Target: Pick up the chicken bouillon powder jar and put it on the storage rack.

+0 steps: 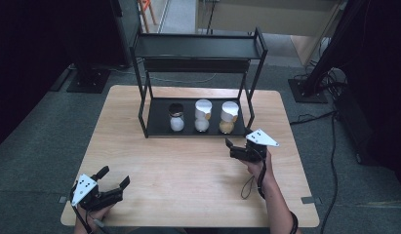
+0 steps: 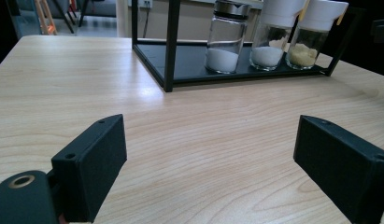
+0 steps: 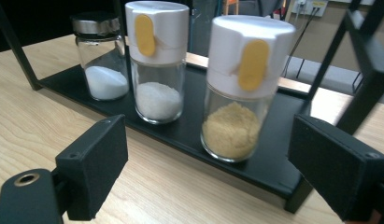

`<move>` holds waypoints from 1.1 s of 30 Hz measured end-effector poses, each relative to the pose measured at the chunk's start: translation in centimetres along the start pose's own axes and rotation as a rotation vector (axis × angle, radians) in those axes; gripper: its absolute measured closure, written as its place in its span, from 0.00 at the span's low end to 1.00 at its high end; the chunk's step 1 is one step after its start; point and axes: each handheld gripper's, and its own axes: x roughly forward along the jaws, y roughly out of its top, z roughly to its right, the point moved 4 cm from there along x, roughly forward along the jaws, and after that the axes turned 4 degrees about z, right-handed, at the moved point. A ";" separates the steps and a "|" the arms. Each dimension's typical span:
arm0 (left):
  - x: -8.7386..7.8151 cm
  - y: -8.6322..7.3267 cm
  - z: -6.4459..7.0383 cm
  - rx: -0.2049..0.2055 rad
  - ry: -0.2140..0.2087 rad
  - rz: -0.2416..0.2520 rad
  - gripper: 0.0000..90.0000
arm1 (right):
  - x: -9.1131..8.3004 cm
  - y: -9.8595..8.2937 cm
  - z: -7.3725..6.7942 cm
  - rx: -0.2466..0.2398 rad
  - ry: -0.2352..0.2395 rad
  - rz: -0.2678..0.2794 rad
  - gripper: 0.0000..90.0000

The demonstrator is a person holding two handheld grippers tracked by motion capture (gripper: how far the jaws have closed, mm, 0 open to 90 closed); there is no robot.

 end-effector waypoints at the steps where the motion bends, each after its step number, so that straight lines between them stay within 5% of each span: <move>1: 0.0 0.0 0.0 0.000 0.000 0.000 0.11 | -0.2 -0.1 0.1 0.006 -0.002 -0.001 0.13; 33: 0.0 0.0 0.0 -0.002 0.004 -0.002 0.11 | -4.3 -2.4 2.6 0.023 -0.045 -0.012 0.13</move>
